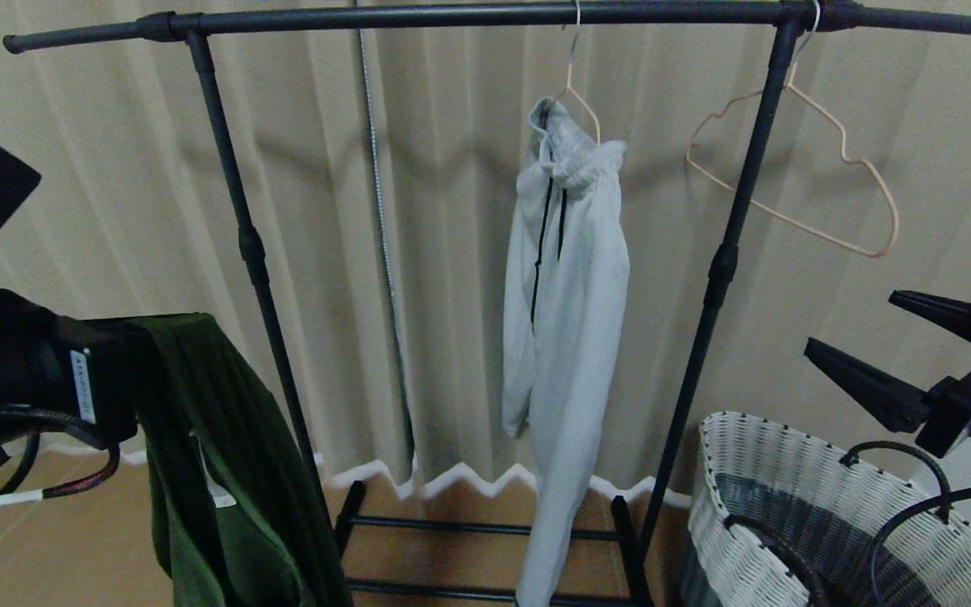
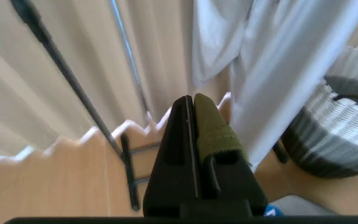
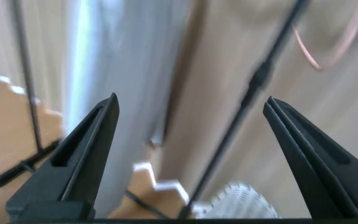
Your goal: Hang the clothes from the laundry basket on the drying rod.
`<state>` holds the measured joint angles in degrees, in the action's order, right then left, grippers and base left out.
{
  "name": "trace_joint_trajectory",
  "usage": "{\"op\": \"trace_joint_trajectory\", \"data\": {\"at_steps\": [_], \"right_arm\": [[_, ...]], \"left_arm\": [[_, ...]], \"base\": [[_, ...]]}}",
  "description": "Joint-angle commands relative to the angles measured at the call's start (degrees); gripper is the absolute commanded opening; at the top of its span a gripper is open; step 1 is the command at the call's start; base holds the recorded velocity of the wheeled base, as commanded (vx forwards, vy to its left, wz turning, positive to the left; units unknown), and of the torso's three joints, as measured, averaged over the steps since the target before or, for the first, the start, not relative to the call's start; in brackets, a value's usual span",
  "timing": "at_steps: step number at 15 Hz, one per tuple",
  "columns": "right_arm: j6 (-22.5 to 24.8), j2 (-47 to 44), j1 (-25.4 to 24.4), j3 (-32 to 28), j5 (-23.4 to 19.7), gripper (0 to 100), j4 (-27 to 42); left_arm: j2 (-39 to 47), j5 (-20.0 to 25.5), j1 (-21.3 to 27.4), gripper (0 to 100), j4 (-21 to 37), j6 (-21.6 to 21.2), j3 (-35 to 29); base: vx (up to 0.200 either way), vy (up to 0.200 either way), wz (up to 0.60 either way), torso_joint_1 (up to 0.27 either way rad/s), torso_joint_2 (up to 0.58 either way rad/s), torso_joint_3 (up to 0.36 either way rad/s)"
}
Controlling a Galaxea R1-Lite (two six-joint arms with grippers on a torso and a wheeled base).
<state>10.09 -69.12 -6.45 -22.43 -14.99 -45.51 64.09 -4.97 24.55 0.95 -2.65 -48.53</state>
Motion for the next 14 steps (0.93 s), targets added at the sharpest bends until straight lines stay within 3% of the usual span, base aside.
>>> {"op": "trace_joint_trajectory", "data": {"at_steps": [1,5,10,14], "right_arm": [[0.1,0.3,3.0,-0.2,0.0,100,-0.2],[2.0,0.2,8.0,-0.2,-0.1,100,0.0],[2.1,0.1,8.8,-0.4,0.0,100,0.0],[2.1,0.2,8.9,-0.7,0.0,100,-0.1]], "left_arm": [[-2.6,0.0,-2.7,0,-0.2,-0.3,2.6],[-4.2,0.1,-4.2,0,-0.2,-0.3,6.1],[-5.6,0.1,-4.3,0,-0.3,-0.3,7.7],[-5.9,0.1,-4.3,0,-0.3,-0.3,8.1]], "base": [[0.000,0.000,0.00,0.159,-0.58,-0.295],[0.000,0.000,0.00,0.205,-0.50,-0.281],[0.000,0.000,0.00,0.202,-0.47,-0.278],[0.000,0.000,0.00,0.071,-0.14,-0.082]]}}
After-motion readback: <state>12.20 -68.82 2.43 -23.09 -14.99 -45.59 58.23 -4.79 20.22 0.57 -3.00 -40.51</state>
